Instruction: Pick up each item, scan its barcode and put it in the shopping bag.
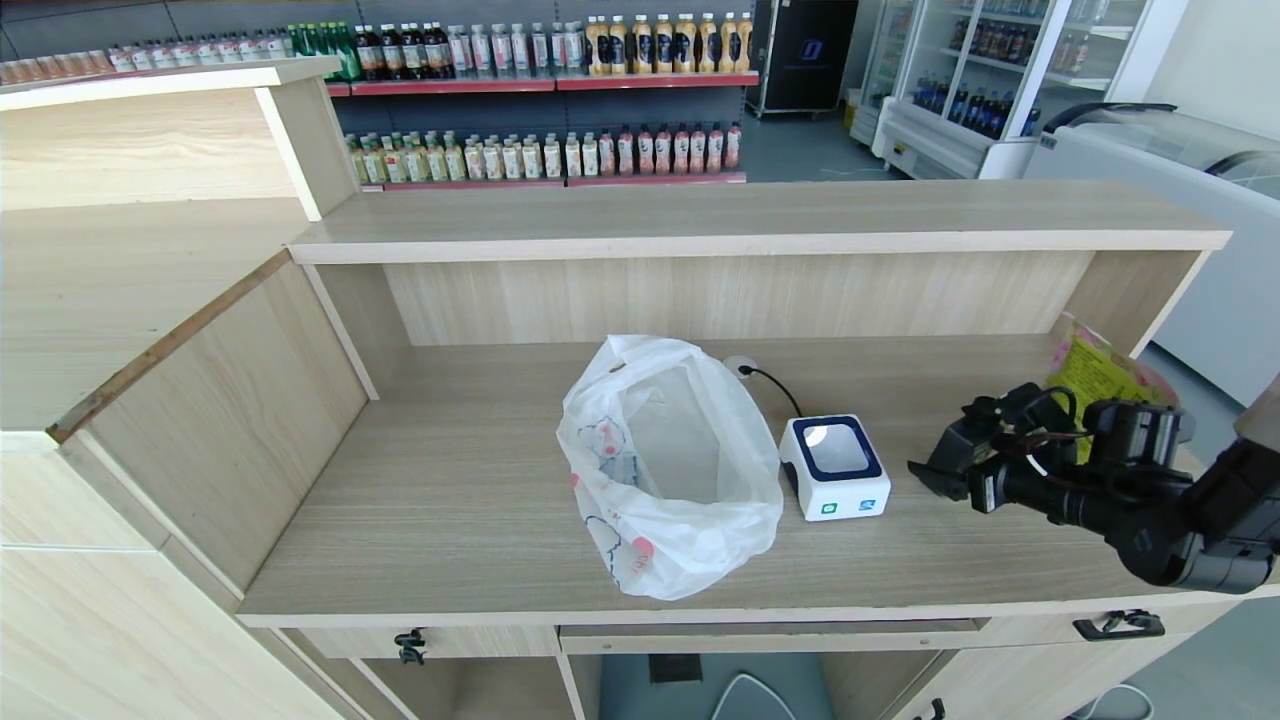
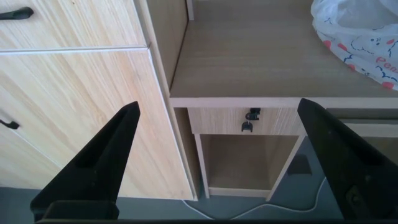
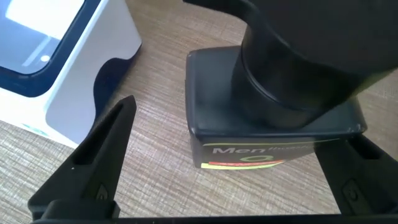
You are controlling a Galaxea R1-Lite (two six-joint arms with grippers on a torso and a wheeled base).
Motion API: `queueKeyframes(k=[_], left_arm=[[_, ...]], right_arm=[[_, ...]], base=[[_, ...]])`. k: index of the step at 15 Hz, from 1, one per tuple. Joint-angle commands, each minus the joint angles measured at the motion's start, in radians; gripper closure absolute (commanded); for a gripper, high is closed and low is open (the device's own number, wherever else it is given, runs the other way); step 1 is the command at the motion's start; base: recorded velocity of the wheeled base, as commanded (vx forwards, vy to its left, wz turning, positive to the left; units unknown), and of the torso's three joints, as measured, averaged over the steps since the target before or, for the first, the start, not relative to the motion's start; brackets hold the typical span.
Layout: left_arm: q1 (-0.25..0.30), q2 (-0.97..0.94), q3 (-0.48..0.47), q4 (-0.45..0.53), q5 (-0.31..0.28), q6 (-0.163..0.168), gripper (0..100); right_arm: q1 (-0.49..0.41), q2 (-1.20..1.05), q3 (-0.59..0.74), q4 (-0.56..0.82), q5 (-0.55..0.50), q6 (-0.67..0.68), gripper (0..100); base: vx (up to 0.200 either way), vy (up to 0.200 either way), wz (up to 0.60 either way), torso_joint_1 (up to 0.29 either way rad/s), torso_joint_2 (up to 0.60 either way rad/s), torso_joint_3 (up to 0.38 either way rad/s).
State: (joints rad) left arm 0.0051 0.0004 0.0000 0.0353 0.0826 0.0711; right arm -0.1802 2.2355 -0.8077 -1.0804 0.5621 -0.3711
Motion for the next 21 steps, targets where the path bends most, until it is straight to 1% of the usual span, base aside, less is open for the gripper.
queueKeyframes(k=[1,4,9,10,17,19,21], left_arm=[[-0.001,0.0,0.0,0.0,0.0,-0.001,0],[0.001,0.0,0.0,0.0,0.0,-0.001,0],[-0.001,0.0,0.0,0.0,0.0,-0.001,0],[0.001,0.0,0.0,0.0,0.0,-0.001,0],[0.001,0.0,0.0,0.0,0.0,-0.001,0],[0.001,0.0,0.0,0.0,0.0,-0.001,0],[-0.001,0.0,0.0,0.0,0.0,-0.001,0]], right_arm=[[0.004,0.012,-0.013,-0.001,0.009,0.0,0],[0.008,0.027,-0.045,-0.001,0.036,0.001,0],[0.008,0.044,-0.048,-0.006,0.068,0.001,0],[0.008,0.049,-0.05,-0.007,0.068,0.001,100],[0.007,0.041,-0.041,-0.013,0.081,-0.003,100],[0.008,-0.007,-0.042,-0.013,0.145,-0.005,100],[0.01,-0.113,-0.03,-0.003,0.209,0.003,100]], base=[[0.0,0.0,0.0,0.0,0.0,0.0],[0.0,0.0,0.0,0.0,0.0,0.0],[0.0,0.0,0.0,0.0,0.0,0.0],[0.0,0.0,0.0,0.0,0.0,0.0],[0.0,0.0,0.0,0.0,0.0,0.0],[0.0,0.0,0.0,0.0,0.0,0.0],[0.0,0.0,0.0,0.0,0.0,0.0]])
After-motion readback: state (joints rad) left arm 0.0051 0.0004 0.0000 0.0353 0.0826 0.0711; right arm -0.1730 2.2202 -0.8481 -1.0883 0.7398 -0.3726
